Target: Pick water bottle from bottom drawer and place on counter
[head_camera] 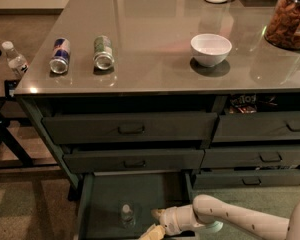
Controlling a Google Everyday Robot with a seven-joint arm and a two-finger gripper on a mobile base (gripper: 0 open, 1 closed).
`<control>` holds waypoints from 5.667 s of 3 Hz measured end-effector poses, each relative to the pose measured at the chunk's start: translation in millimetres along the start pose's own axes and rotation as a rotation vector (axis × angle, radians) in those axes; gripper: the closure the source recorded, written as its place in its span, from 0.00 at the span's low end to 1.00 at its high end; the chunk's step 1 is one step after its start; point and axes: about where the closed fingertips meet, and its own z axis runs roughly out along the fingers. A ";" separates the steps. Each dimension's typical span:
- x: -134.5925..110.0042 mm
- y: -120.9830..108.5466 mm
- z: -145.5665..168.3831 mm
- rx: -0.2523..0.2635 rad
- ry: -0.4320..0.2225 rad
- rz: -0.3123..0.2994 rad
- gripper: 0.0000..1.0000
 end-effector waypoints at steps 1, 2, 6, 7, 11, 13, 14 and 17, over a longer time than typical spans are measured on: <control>0.0 0.0 0.0 0.000 0.000 0.000 0.00; 0.6 -8.3 15.8 0.004 -0.042 0.000 0.00; -52.0 -62.0 96.3 -0.001 -0.210 -0.119 0.00; -52.0 -61.9 96.3 -0.001 -0.210 -0.119 0.00; -52.0 -61.9 96.4 -0.001 -0.210 -0.119 0.88; -71.4 -48.5 95.9 -0.018 -0.210 -0.119 1.00; -92.7 -33.0 93.7 -0.039 -0.202 -0.142 1.00; -137.0 0.5 54.1 0.010 -0.253 -0.217 1.00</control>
Offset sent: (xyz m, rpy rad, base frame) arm 0.0177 0.0255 -0.0324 0.0732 -0.0403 -0.0807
